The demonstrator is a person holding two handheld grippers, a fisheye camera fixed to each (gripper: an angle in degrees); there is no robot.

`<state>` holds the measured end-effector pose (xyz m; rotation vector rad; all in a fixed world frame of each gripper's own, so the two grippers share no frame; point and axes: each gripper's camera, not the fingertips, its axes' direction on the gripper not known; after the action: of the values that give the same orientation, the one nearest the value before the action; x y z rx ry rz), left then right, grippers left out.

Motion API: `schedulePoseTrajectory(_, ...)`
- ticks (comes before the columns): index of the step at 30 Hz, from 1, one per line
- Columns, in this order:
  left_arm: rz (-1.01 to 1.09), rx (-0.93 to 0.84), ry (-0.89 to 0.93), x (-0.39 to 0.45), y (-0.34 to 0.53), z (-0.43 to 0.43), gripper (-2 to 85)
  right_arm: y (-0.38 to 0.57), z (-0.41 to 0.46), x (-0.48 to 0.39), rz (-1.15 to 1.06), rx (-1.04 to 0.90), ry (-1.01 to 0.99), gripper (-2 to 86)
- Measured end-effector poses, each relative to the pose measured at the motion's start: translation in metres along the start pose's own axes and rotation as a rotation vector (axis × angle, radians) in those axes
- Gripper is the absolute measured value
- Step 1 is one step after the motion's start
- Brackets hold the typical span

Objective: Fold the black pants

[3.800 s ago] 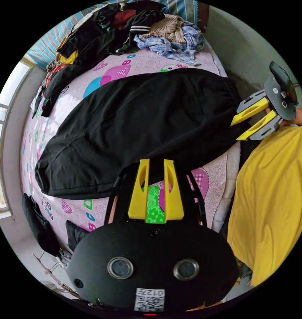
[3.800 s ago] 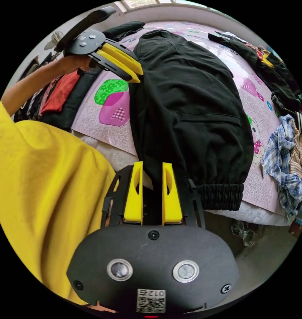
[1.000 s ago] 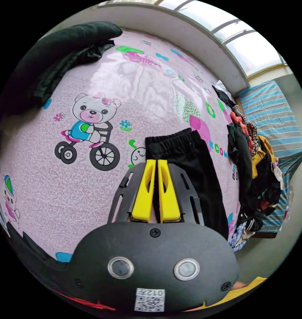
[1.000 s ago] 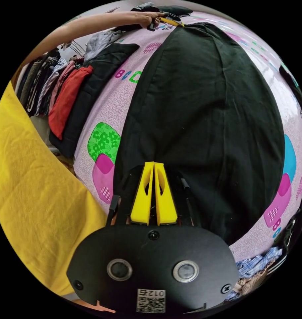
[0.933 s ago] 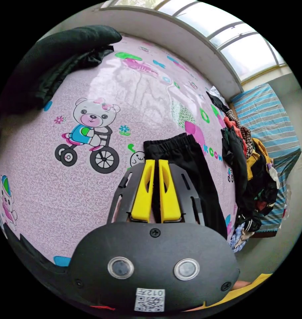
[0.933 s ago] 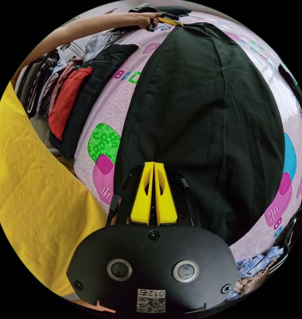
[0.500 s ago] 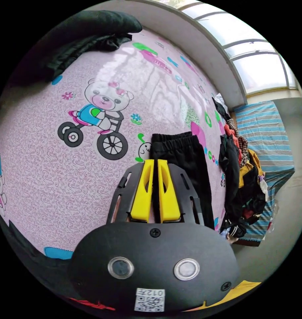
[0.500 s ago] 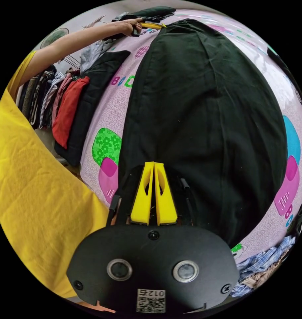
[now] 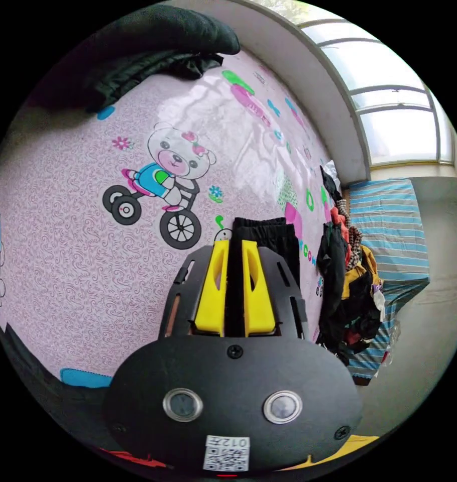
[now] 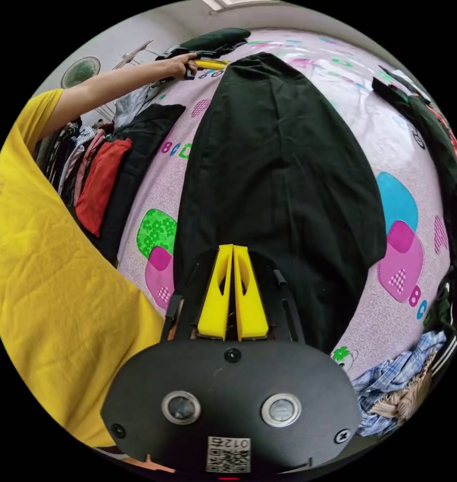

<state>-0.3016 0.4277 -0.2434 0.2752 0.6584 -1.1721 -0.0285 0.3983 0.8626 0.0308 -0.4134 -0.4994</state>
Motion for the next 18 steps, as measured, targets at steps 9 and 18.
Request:
schedulePoseTrajectory(9,0.237,-0.072,0.211,0.102,0.053,-0.022,0.5,0.010,-0.048,0.074,0.237,0.276,0.032,0.6)
schedulePoseTrajectory(18,0.761,-0.715,-0.200,0.239,0.314,0.091,0.4,0.048,-0.040,0.147,0.494,0.266,-0.038,0.6)
